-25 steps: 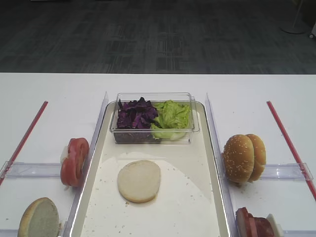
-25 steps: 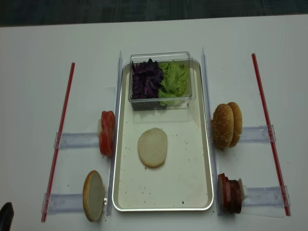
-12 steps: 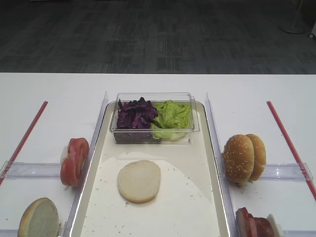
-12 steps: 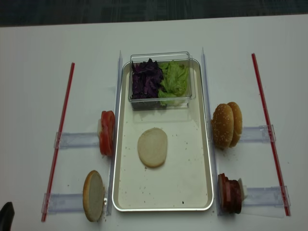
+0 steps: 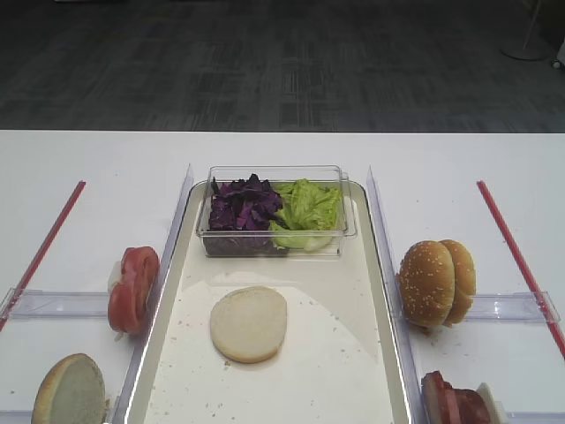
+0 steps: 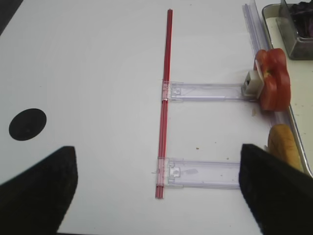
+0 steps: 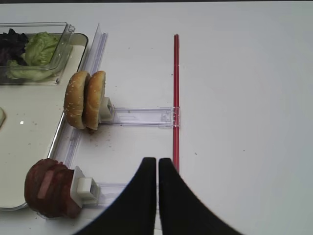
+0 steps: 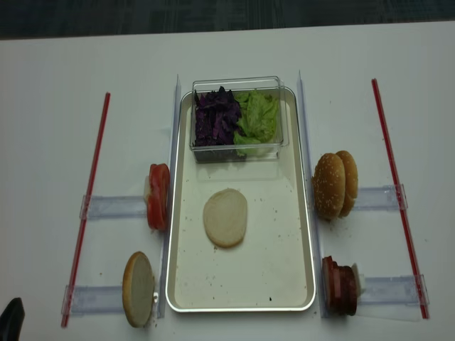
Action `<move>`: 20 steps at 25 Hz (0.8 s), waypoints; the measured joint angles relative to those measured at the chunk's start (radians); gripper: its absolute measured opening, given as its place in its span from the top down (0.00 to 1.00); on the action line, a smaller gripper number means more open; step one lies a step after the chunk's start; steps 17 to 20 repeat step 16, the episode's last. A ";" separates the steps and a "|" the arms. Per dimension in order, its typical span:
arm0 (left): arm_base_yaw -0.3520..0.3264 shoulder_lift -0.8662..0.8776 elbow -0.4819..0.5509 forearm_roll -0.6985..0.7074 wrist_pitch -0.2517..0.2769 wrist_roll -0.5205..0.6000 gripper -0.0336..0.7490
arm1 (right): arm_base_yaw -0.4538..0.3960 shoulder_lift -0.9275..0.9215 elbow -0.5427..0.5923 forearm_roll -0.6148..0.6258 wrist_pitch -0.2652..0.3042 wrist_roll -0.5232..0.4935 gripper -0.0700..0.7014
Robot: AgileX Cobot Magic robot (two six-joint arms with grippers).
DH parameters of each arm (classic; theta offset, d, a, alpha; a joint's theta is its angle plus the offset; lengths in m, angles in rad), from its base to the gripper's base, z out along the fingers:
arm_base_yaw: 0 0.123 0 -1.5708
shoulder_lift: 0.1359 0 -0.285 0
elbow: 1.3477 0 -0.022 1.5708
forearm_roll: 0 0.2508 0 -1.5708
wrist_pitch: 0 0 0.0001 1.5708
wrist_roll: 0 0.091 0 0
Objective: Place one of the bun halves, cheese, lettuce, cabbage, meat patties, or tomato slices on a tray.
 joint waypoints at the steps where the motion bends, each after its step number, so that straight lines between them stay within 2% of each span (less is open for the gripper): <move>1: 0.000 0.000 0.000 0.000 0.000 0.000 0.17 | 0.000 0.000 0.000 0.000 0.000 0.000 0.28; 20: 0.000 0.000 0.000 0.000 0.000 0.000 0.16 | 0.000 0.000 0.000 0.000 0.000 0.000 0.28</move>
